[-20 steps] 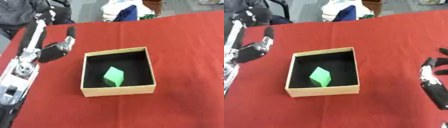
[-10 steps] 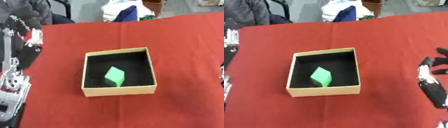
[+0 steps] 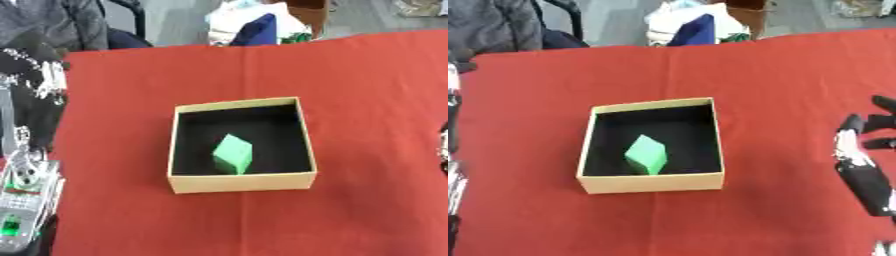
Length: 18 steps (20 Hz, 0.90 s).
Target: Pick up objects on the table and place them in the box.
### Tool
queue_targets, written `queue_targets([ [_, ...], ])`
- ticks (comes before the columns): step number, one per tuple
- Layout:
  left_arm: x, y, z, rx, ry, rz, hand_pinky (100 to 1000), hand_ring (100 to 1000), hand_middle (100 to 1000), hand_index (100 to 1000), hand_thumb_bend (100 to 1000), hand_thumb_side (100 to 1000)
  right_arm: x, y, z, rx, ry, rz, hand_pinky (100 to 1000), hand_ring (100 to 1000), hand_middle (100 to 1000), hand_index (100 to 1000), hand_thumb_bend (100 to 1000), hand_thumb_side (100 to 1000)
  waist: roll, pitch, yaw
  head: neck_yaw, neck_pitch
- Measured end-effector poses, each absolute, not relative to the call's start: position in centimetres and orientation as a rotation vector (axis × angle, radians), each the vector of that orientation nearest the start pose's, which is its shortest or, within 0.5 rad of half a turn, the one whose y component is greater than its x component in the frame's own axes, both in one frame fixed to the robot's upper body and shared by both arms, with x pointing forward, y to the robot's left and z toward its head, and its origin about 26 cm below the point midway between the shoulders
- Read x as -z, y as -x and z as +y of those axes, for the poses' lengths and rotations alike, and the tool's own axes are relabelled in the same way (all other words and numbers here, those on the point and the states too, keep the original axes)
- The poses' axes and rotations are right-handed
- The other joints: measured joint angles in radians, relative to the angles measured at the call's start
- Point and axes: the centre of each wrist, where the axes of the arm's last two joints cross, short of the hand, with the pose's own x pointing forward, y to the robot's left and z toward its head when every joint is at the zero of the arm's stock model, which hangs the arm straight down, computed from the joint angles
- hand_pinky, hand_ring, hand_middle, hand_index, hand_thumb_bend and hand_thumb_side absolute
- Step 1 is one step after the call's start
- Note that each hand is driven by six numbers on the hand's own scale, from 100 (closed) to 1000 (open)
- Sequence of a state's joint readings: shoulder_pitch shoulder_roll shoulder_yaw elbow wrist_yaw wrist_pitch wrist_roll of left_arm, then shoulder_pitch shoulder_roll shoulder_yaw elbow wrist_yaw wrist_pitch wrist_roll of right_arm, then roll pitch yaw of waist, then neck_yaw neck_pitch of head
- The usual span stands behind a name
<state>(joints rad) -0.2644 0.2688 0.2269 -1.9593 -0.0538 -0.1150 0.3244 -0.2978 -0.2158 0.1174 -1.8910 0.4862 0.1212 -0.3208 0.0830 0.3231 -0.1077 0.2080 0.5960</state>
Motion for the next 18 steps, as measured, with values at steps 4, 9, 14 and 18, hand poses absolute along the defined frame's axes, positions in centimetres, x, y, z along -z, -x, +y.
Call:
queue_targets([
  [4, -19.05, -29.72, 31.32, -0.206, -0.547, -2.367, 669, 678, 645, 804, 100, 481, -15.94, -31.32, -21.69, -0.267, 0.723, -2.134, 535, 761, 501, 835, 100, 526, -0.005, -0.002, 0.003, 0.0, 0.0],
  [9, -19.06, -29.71, 31.31, -0.207, -0.546, -2.368, 667, 675, 643, 803, 100, 484, -15.93, -31.31, -21.69, -0.268, 0.723, -2.133, 535, 761, 501, 835, 100, 524, -0.007, -0.002, 0.004, 0.0, 0.0],
  [14, -18.95, -29.73, 31.18, -0.212, -0.539, -2.368, 667, 674, 641, 802, 100, 484, -15.93, -31.31, -21.69, -0.269, 0.722, -2.132, 535, 761, 501, 835, 100, 523, -0.011, -0.002, 0.005, -0.003, 0.001],
  [18, -19.03, -29.67, 31.14, -0.212, -0.538, -2.372, 667, 673, 641, 802, 100, 481, -15.93, -31.31, -21.69, -0.27, 0.722, -2.13, 535, 762, 501, 835, 100, 519, -0.011, -0.002, 0.005, -0.004, 0.001],
])
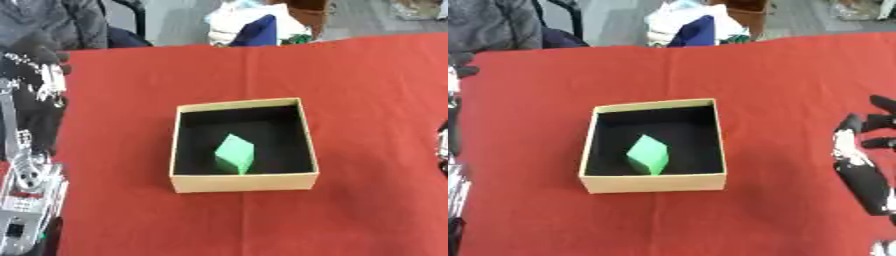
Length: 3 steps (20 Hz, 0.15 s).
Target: Pick up objects on the table and place them in the box.
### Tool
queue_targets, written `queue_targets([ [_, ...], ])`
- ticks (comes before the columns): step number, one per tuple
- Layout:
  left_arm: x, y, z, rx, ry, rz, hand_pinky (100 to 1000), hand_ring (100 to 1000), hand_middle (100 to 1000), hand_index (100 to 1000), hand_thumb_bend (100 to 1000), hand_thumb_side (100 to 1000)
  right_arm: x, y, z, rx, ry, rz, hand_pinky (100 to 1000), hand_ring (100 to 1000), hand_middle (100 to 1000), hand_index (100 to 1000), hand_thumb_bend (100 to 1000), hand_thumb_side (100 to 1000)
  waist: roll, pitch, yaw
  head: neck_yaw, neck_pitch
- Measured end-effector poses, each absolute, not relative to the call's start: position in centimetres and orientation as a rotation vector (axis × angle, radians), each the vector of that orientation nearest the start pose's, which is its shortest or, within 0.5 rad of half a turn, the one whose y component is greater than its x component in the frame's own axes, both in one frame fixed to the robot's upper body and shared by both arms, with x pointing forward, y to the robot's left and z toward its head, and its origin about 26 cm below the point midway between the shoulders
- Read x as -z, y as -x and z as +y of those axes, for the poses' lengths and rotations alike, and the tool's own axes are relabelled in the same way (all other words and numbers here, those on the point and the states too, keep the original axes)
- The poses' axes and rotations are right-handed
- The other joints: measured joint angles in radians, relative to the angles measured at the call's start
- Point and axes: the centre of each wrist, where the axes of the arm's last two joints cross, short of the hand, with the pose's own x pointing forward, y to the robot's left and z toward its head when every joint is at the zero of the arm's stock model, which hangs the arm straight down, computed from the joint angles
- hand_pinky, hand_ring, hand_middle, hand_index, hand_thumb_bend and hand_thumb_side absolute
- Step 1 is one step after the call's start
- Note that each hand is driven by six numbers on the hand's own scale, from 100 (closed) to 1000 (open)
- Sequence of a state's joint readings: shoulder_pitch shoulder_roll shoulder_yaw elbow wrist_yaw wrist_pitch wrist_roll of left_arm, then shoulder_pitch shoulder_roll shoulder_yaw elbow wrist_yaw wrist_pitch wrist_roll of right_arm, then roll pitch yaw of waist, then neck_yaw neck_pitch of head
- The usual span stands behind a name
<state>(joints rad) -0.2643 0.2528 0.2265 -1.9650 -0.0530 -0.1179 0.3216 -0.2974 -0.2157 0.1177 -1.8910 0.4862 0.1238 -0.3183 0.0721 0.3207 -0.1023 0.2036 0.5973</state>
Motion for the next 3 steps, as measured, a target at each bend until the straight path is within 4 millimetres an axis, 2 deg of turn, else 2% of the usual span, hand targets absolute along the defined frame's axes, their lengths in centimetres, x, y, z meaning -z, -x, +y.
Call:
queue_targets([
  [3, -19.09, -29.63, 31.12, -0.212, -0.537, -2.376, 667, 674, 641, 802, 100, 482, -15.93, -31.31, -21.68, -0.27, 0.722, -2.13, 535, 762, 501, 835, 100, 521, 0.0, 0.0, 0.0, 0.0, 0.0],
])
